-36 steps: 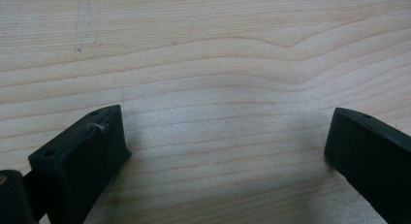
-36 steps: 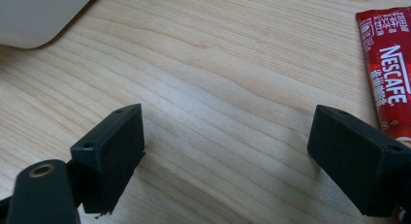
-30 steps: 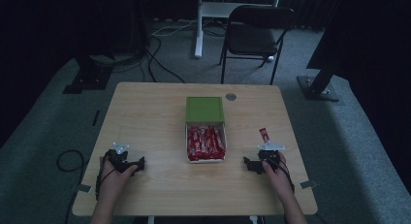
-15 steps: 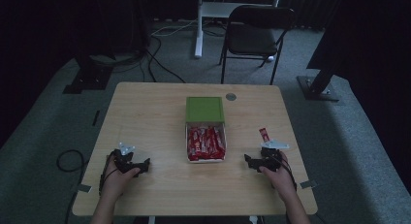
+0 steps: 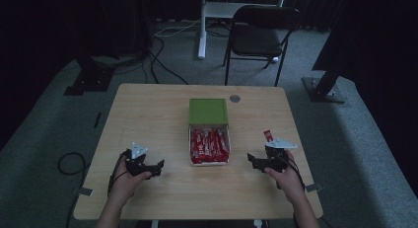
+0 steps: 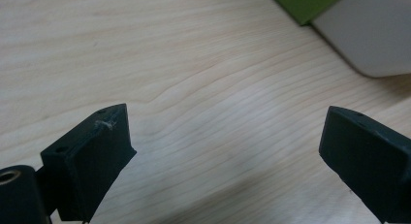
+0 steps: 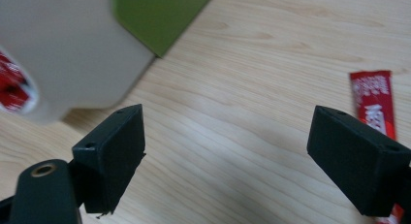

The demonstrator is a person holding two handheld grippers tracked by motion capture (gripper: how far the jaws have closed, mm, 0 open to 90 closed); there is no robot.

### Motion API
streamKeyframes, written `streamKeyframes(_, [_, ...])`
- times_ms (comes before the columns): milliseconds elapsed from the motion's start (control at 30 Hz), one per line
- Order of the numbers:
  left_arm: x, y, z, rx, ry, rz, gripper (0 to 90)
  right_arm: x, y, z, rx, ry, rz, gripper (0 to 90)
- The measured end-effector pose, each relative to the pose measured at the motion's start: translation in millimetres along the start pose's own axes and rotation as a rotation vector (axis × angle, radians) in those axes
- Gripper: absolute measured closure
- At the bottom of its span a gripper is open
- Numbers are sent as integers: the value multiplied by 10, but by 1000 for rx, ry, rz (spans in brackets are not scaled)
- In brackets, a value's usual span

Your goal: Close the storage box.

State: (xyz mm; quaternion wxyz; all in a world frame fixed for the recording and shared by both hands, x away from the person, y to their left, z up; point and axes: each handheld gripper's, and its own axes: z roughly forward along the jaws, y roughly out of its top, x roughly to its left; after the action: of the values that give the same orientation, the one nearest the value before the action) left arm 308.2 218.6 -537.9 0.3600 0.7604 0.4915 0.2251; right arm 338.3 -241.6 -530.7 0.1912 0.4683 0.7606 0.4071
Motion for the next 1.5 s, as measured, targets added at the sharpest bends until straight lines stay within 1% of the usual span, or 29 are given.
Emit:
streamKeyframes(67, [-50, 33, -18, -10, -13, 11, 53, 28, 22, -10, -7, 12, -4, 131])
streamKeyframes(167, [-129, 94, -46, -27, -27, 39, 53, 71, 59, -28, -18, 27, -11, 131])
streamKeyframes(333, [-268, 212, -84, -45, -53, 94, 53, 152, 148, -76, -51, 61, -17, 131])
streamKeyframes(467, [-384, 301, -107, -58, -84, 123, 53, 223, 217, -95, -73, 88, -26, 131])
streamKeyframes(600, [-487, 380, -119, -78, -110, 130, 53, 283, 266, -94, -86, 106, -34, 131])
streamKeyframes(700, [-550, 430, -113, -89, -125, 143, 53, 318, 289, -80, -88, 110, -46, 131])
streamKeyframes(900, [-640, 511, -105, -106, -145, 165, 53, 388, 323, -54, -90, 128, -55, 131])
streamKeyframes(967, [-661, 528, -93, -110, -155, 165, 53, 406, 334, -42, -91, 138, -57, 131])
streamKeyframes(1033, [-672, 537, -72, -109, -154, 170, 53, 431, 347, -30, -95, 155, -58, 132])
streamKeyframes(1067, [-676, 541, -62, -111, -155, 175, 53, 444, 353, -19, -93, 157, -66, 131])
streamKeyframes(1133, [-684, 552, -43, -118, -158, 171, 53, 462, 361, 6, -90, 155, -81, 132])
streamKeyframes(1200, [-691, 565, -23, -125, -161, 166, 53, 466, 365, 30, -87, 156, -78, 132])
streamKeyframes(1267, [-695, 579, 1, -130, -160, 166, 53, 455, 365, 53, -83, 146, -80, 129])
streamKeyframes(1333, [-684, 592, 28, -127, -154, 170, 53, 446, 363, 69, -81, 158, -73, 129])
streamKeyframes(1433, [-662, 609, 62, -126, -141, 173, 54, 452, 353, 97, -71, 156, -89, 131])
streamKeyframes(1500, [-647, 617, 83, -124, -133, 173, 54, 449, 343, 122, -68, 160, -83, 130])
